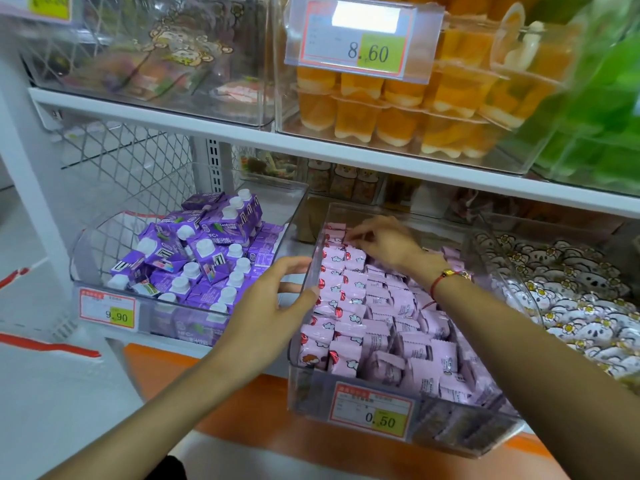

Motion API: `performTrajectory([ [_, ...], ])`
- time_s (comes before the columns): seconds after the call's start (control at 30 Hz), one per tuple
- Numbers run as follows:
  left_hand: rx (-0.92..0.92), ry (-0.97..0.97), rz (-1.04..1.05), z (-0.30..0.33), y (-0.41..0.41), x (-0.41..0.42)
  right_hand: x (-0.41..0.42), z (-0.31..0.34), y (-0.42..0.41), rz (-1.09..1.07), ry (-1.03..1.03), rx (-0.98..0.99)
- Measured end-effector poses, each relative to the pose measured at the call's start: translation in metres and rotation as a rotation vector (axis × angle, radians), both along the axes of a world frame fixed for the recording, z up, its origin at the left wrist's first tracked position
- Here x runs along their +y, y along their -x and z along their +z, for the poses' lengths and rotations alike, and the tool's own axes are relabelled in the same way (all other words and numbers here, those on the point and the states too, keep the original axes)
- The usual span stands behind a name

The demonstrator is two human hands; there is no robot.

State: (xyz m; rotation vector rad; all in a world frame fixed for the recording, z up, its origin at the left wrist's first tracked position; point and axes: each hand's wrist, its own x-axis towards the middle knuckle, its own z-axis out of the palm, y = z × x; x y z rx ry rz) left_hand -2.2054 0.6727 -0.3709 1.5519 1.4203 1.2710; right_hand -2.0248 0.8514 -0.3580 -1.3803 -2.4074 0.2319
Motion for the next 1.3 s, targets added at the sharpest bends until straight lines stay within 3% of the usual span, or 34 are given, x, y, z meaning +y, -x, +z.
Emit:
performTrajectory([
  [0.23,0.106,-0.063,0.055,-0.002,0.001,-0.009,-0.045,0.027,-0.005,-0.044,0.126,0.023],
  [0.4,0.537,-0.493,-0.052,0.017,0.009,-0.031,-0.136,0.032,-0.033,0.016,-0.028,0.177],
  [0.53,0.779,-0.667,-0.233,0.025,0.003,-0.044,-0.188,0.018,-0.050,0.029,-0.012,0.033],
  [0.6,0.939,-0.697,-0.297,0.027,-0.003,-0.041,-0.192,0.014,-0.053,0.039,0.025,-0.036],
  [0.73,1.145,-0.553,-0.359,0.020,-0.009,-0.029,-0.191,0.012,-0.048,0.063,0.073,0.008],
  [0.93,1.124,-0.458,-0.321,0.015,-0.008,-0.023,-0.193,0.005,-0.043,0.024,0.120,0.065],
  [1.1,1.023,-0.386,-0.269,0.010,-0.014,-0.028,-0.197,0.006,-0.039,0.037,-0.026,0.149],
  [1.2,0.921,-0.365,-0.202,0.011,-0.016,-0.032,-0.203,0.016,-0.039,0.004,-0.179,0.349],
  [1.3,0.633,-0.416,-0.149,0.015,-0.019,-0.038,-0.206,0.033,-0.045,-0.092,-0.300,0.697],
])
